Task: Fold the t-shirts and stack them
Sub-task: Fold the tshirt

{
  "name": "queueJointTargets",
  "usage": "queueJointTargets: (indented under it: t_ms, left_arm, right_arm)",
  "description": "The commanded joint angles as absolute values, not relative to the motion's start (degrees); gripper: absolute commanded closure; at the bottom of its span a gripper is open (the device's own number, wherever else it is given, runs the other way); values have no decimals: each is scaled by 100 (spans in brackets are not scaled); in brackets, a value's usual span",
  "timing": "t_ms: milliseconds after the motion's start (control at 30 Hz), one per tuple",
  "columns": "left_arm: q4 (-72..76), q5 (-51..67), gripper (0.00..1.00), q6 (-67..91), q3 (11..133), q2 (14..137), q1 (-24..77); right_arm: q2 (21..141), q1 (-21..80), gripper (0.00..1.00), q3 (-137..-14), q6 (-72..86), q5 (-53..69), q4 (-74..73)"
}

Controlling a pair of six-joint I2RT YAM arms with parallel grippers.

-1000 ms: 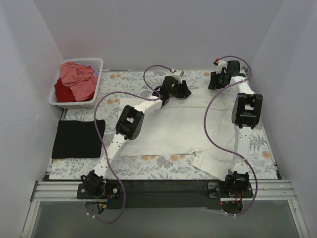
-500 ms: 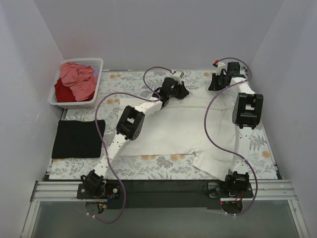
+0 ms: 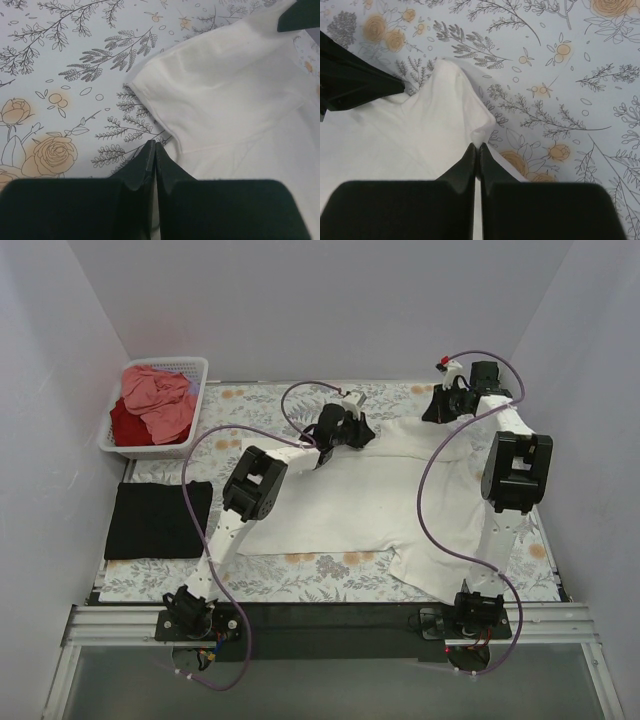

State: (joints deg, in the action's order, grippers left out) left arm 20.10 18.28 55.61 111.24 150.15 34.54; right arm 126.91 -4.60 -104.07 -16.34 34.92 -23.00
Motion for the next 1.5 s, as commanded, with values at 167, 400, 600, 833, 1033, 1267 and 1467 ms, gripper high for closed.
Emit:
queueJointTargets:
  t_ms: [167, 400, 600, 833, 1033, 1267, 1467]
  left_arm:
    - [1970, 2188, 56, 5669, 10494, 13458, 3112]
    - [1276, 2689, 44, 5555, 9530, 12385, 2663]
    - [722, 2865, 44, 5326, 8764, 11462, 2365]
    - [168, 3041, 43, 5221, 7762, 10565, 2022]
    - [-167, 3024, 43, 4870, 7111, 9994, 1776]
    - [-246, 2980, 43, 4729, 6627, 9712, 1705]
    - [-299, 2953, 43, 4693, 6504, 9686, 1705]
  right_arm:
    - [11770, -536, 99, -9642, -2592, 4262, -2855]
    - [11374, -545, 99, -9133, -3716, 4473, -3612]
    - [11075, -554, 99, -8816, -4297, 4544, -4270]
    - [10662, -589, 99, -8350, -5483, 4387, -5282]
    - [10486, -650, 99, -7814, -6274, 3894, -5572]
    - [10652, -659, 99, -7901, -6758, 4148, -6388]
    - [10749, -642, 99, -7814, -7031, 4499, -7083]
